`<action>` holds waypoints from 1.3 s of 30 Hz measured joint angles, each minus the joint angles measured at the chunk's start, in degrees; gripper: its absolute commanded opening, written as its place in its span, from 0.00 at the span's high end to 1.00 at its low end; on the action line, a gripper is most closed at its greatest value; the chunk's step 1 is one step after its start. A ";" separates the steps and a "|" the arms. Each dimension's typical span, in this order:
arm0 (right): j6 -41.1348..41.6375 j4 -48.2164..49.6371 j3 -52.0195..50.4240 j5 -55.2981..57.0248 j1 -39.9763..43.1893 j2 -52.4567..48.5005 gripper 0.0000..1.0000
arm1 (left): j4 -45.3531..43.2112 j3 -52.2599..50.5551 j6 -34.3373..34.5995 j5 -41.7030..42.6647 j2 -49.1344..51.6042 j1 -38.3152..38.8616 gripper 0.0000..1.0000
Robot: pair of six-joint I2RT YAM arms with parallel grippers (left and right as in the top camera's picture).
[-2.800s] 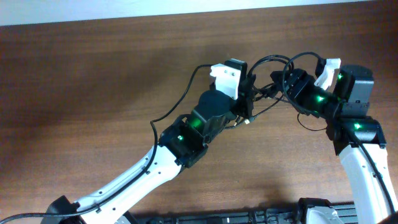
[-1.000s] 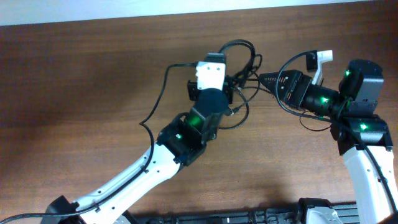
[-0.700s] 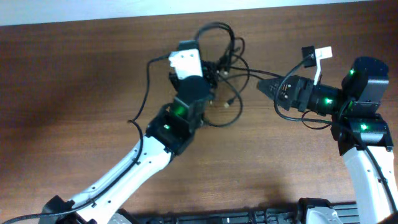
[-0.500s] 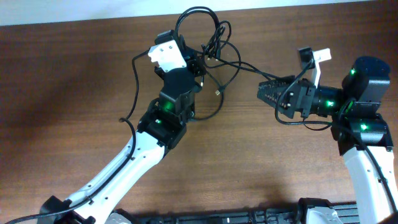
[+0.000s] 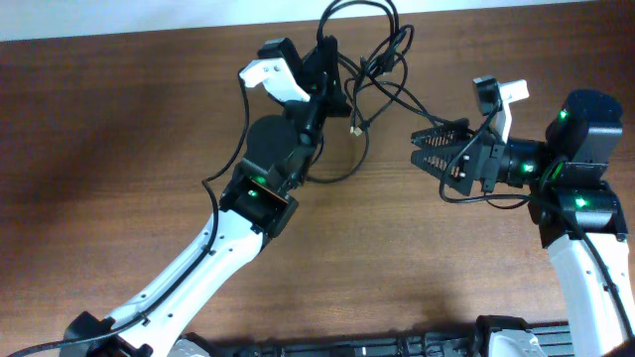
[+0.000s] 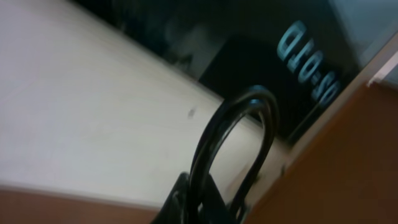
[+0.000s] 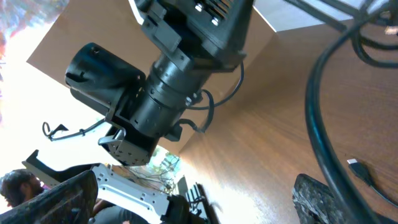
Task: Untangle cables
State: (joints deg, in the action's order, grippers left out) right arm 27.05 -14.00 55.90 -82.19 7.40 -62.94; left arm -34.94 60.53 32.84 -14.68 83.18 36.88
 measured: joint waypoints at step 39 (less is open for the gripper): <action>-0.83 -26.73 0.57 79.38 -7.45 0.37 0.21 | 9.75 0.07 -3.52 45.57 0.13 -0.02 1.00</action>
State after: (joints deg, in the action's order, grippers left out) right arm 26.22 -40.73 56.47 -2.81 -0.05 -62.57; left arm -25.19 60.60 29.32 30.89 83.31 36.86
